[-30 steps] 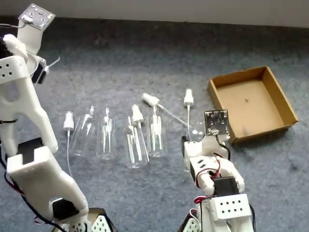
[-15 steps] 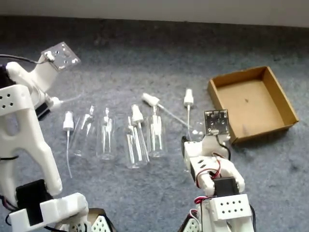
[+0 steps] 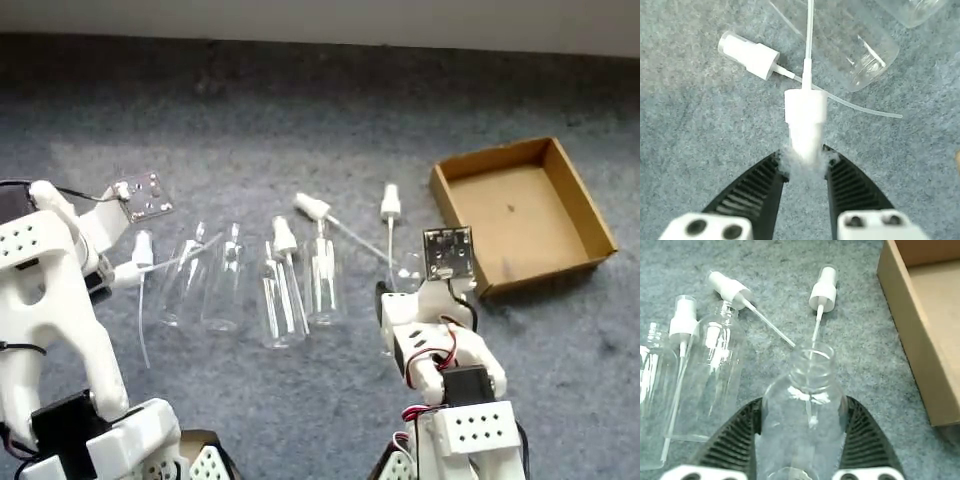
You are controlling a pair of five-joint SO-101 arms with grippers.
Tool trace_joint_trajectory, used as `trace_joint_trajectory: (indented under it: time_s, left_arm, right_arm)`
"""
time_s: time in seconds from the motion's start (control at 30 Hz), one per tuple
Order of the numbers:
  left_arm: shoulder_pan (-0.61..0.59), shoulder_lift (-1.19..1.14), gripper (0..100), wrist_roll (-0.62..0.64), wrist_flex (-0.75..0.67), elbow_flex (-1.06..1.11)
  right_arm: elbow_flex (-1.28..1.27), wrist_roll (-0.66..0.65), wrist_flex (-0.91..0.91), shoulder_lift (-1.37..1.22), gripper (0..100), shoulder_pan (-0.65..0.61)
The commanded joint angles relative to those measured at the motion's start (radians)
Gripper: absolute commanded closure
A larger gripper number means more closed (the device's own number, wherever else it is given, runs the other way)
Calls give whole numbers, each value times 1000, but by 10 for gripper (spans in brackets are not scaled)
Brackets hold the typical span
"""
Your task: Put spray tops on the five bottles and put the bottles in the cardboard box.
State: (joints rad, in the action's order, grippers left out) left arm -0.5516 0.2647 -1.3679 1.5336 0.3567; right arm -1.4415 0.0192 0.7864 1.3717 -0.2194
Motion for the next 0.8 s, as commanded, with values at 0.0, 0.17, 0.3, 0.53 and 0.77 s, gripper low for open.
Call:
trace_joint_trajectory:
  time_s: [0.0, 0.17, 0.3, 0.53, 0.77]
  left_arm:
    - [-16, 36, 985, -121, -133, 96]
    - [-54, 36, 982, -124, -298, 127]
    - [-71, 33, 982, -124, -358, 130]
    - [-71, 38, 982, -120, -362, 120]
    - [-94, 38, 982, -123, -370, 111]
  right_arm:
    - [4, 3, -24, 15, 961, 8]
    - [4, 3, -24, 15, 961, 8]
    - [4, 3, -24, 15, 961, 8]
    - [4, 3, -24, 15, 961, 8]
    - [4, 3, -24, 15, 961, 8]
